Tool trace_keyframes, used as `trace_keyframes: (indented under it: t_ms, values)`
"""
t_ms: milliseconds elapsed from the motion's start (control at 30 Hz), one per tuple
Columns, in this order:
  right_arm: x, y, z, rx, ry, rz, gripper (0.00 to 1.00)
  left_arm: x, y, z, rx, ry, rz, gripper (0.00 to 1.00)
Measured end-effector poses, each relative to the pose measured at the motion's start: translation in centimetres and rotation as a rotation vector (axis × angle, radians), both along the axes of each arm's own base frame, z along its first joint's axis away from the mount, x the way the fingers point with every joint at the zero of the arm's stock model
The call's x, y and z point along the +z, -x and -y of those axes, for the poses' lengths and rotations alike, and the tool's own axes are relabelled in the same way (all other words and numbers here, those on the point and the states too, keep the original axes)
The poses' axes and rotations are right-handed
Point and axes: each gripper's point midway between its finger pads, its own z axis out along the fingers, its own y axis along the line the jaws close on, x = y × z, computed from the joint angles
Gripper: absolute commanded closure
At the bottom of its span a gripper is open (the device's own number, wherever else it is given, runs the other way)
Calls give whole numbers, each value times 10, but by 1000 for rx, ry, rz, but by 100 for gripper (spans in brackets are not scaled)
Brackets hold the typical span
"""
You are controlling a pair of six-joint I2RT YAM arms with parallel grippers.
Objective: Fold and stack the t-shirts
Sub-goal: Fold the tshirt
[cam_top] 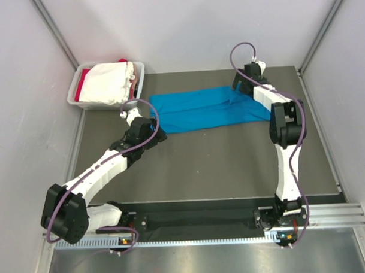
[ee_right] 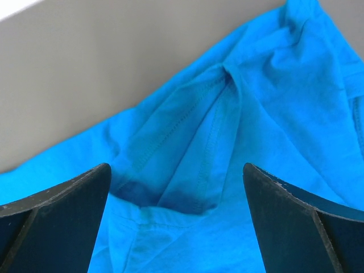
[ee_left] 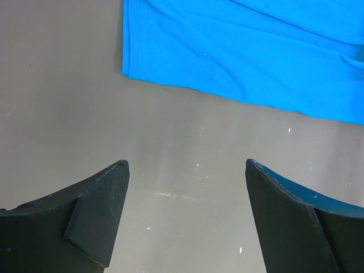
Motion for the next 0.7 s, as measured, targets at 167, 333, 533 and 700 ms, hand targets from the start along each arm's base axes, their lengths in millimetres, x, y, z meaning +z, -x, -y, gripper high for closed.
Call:
trace_keyframes:
  t_ms: [167, 333, 533, 700]
  values:
    - [-12, 2, -1, 6, -3, -28, 3, 0, 0, 0, 0, 0, 0, 13]
    - [-18, 2, -5, 14, -19, -40, 8, 0, 0, 0, 1, -1, -1, 13]
    - [-18, -4, -10, 22, -49, -26, 21, 0, 0, 0, 2, -2, -2, 13]
    - [-19, -7, -13, 27, -64, -16, 31, 0, 0, -1, 2, -2, -2, 13]
